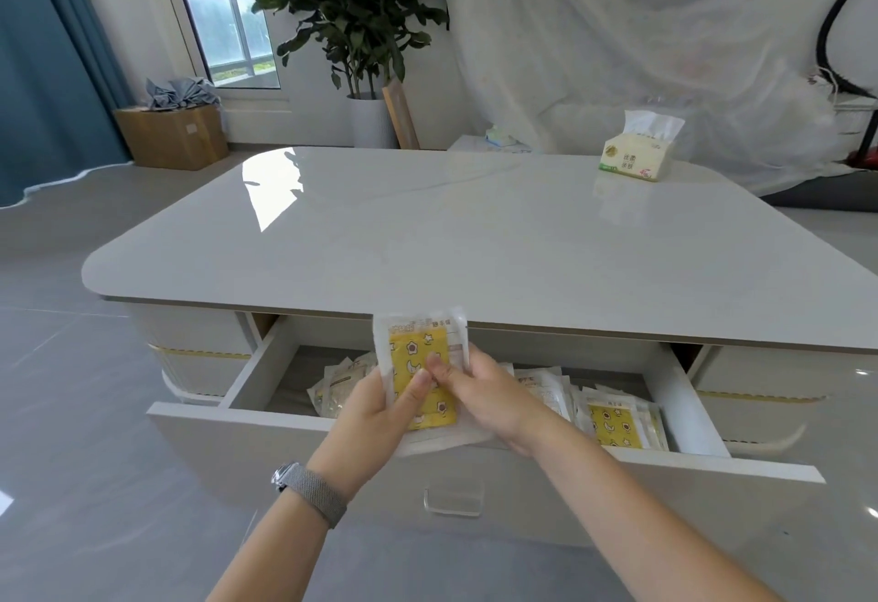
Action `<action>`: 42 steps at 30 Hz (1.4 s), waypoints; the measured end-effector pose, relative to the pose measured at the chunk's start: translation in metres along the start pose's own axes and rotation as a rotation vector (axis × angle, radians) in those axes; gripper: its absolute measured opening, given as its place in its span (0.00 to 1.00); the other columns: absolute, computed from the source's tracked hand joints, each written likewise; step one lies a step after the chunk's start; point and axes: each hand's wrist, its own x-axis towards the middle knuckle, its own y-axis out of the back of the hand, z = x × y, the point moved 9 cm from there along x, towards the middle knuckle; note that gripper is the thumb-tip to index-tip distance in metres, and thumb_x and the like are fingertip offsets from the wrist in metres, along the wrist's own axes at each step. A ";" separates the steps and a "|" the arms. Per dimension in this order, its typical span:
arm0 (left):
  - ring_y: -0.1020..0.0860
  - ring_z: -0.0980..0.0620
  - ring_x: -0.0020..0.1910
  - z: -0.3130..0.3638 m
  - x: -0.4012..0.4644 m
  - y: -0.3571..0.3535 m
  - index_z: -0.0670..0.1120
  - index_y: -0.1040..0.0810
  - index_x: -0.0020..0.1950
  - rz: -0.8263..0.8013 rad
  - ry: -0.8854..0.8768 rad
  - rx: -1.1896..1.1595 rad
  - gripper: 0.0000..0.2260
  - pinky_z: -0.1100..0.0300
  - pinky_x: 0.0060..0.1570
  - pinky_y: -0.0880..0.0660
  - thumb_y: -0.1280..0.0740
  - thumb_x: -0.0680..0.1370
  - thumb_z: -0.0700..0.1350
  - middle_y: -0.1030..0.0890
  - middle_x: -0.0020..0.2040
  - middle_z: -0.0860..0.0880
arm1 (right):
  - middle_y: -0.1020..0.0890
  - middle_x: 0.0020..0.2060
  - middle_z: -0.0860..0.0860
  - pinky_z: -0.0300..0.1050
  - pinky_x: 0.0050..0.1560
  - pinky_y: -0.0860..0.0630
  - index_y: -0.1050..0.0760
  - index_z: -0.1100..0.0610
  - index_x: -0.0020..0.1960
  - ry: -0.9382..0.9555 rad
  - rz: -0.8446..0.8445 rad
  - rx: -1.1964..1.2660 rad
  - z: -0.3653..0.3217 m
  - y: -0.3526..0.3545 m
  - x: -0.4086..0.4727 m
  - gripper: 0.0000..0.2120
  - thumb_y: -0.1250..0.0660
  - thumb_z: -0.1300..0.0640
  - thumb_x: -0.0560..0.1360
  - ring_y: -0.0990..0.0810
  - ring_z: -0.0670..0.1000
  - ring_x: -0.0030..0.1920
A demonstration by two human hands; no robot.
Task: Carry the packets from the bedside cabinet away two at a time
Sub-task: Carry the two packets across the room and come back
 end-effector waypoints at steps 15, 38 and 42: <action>0.26 0.60 0.48 -0.030 0.006 0.001 0.55 0.18 0.45 -0.155 -0.043 0.899 0.11 0.65 0.51 0.30 0.24 0.68 0.58 0.23 0.45 0.59 | 0.24 0.52 0.56 0.45 0.46 0.31 0.32 0.62 0.60 -0.390 0.363 -0.820 0.081 0.150 -0.001 0.16 0.43 0.48 0.82 0.24 0.56 0.52; 0.29 0.63 0.47 -0.035 0.005 -0.001 0.56 0.20 0.51 -0.163 -0.078 0.955 0.22 0.59 0.57 0.35 0.33 0.67 0.70 0.24 0.47 0.61 | 0.40 0.68 0.60 0.57 0.63 0.29 0.46 0.57 0.73 -0.684 0.572 -1.060 0.083 0.164 -0.014 0.30 0.35 0.61 0.76 0.38 0.61 0.67; 0.28 0.58 0.52 -0.030 0.004 -0.001 0.55 0.20 0.52 -0.144 -0.100 0.986 0.16 0.59 0.58 0.38 0.31 0.72 0.63 0.23 0.50 0.59 | 0.30 0.66 0.58 0.50 0.60 0.26 0.31 0.58 0.67 -0.404 0.601 -1.081 0.059 0.155 -0.008 0.18 0.36 0.58 0.78 0.30 0.58 0.65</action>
